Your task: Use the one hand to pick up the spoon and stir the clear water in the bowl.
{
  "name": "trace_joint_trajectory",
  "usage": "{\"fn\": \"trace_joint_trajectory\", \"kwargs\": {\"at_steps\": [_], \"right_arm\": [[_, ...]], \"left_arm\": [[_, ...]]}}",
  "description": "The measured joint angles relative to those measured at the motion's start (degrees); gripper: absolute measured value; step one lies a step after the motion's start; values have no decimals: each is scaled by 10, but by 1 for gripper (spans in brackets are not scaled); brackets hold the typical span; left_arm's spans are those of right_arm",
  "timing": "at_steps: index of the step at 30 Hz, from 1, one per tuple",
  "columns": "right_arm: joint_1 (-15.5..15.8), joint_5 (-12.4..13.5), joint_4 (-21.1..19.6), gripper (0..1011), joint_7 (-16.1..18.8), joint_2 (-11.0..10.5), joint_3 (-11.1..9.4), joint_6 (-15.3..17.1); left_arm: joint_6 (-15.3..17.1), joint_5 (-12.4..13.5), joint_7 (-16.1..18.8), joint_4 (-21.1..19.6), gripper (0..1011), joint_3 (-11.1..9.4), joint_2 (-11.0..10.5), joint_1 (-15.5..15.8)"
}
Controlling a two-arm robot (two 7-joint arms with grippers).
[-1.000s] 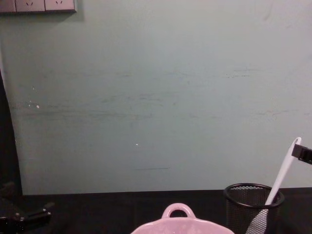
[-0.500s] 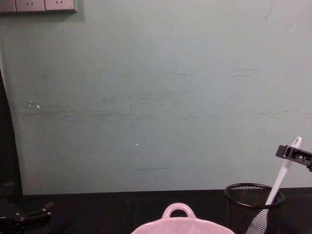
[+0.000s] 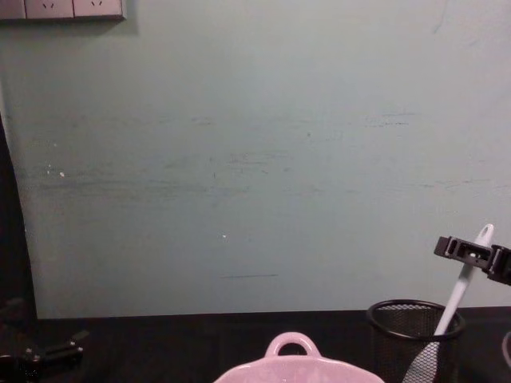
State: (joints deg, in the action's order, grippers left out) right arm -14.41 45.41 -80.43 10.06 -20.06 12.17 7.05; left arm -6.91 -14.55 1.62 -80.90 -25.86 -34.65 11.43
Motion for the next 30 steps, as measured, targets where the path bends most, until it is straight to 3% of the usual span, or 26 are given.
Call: {"fn": "trace_joint_trajectory", "kwargs": {"at_steps": [8, 13, 30], "right_arm": [[0, 0, -1, 1004, -1, 0, 0, 0], [1, 0, -2, 924, -1, -1, 0, 1], [2, 0, -4, 393, -4, -2, 0, 2]], "left_arm": [[0, 0, 0, 0, 1011, 0, 0, 0], [0, 0, 0, 0, 1011, 0, 0, 0], [0, 0, 0, 0, 1011, 0, 0, 0]]}}
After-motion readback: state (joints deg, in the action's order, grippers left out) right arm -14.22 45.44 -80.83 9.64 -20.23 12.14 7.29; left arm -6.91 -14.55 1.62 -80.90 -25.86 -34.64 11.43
